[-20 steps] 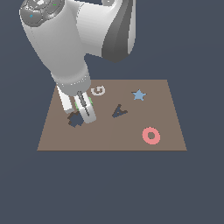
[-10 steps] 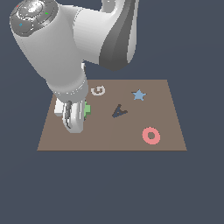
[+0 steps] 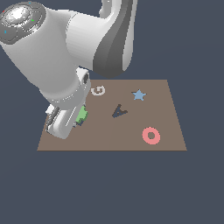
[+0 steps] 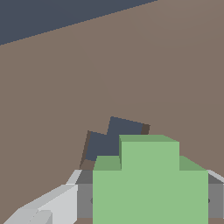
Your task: Insert a designated object into the corresponding slot on a board.
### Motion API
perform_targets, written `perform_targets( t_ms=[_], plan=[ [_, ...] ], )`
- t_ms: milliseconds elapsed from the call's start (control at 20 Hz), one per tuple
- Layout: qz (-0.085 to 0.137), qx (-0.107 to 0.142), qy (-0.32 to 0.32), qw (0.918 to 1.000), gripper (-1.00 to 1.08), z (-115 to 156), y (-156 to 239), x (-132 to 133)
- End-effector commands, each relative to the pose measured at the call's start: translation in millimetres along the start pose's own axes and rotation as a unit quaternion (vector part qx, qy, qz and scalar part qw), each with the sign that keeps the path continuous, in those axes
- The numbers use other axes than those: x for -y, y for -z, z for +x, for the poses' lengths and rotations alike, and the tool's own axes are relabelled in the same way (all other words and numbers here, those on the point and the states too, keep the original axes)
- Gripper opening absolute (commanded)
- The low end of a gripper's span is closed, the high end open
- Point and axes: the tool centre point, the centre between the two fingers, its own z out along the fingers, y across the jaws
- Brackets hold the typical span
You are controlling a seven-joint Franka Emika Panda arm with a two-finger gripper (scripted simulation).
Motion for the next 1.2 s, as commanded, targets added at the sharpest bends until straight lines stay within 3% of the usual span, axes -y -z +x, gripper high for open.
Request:
perform_targets(
  t_ms=[0,500,1150],
  plan=[
    [0.0,0.0,-0.031,0.9995,-1.0,1.9,0.4,3.9],
    [0.0,0.0,-0.103,0.9947,-1.0,7.8,0.6,11.7],
    [0.0,0.0,-0.112,0.9937,-1.0,8.9,-9.4,12.4]
  ],
)
